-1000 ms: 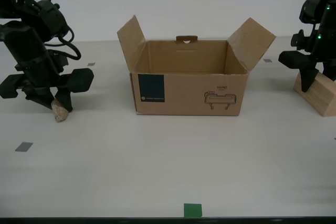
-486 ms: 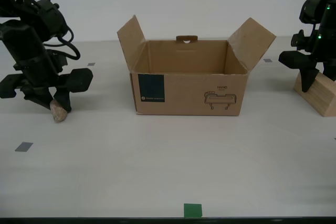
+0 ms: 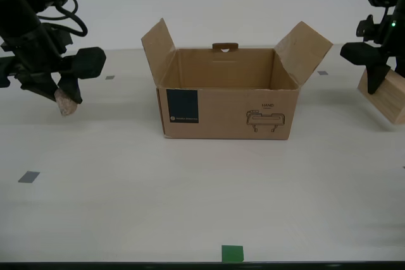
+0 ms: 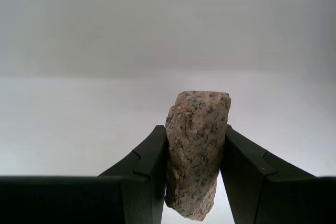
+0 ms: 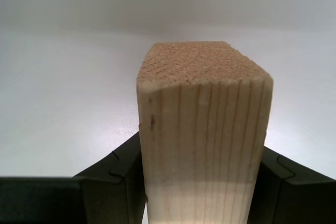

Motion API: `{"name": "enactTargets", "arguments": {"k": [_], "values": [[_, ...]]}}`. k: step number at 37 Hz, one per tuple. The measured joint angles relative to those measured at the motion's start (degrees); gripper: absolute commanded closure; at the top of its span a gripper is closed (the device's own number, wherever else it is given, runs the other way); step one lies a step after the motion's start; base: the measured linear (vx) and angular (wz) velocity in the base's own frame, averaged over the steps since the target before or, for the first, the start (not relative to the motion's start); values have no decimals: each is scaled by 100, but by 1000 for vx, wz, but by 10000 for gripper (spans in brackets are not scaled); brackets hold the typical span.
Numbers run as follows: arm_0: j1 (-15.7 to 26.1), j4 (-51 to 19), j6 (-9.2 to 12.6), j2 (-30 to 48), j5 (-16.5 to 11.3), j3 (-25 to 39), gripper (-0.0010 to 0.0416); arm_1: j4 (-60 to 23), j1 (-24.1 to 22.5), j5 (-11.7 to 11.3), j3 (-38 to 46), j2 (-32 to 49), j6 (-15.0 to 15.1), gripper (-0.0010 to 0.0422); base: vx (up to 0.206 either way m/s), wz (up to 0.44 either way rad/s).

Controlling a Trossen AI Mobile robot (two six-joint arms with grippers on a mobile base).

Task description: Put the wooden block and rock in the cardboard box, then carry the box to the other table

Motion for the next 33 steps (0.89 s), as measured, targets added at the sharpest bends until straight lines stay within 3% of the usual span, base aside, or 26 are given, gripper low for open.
{"name": "enactTargets", "arguments": {"k": [33], "values": [[4, -286, 61, -1755, -2, 0, 406, -804, -125, 0, 1003, -372, 205, 413, 0, 0]]}}
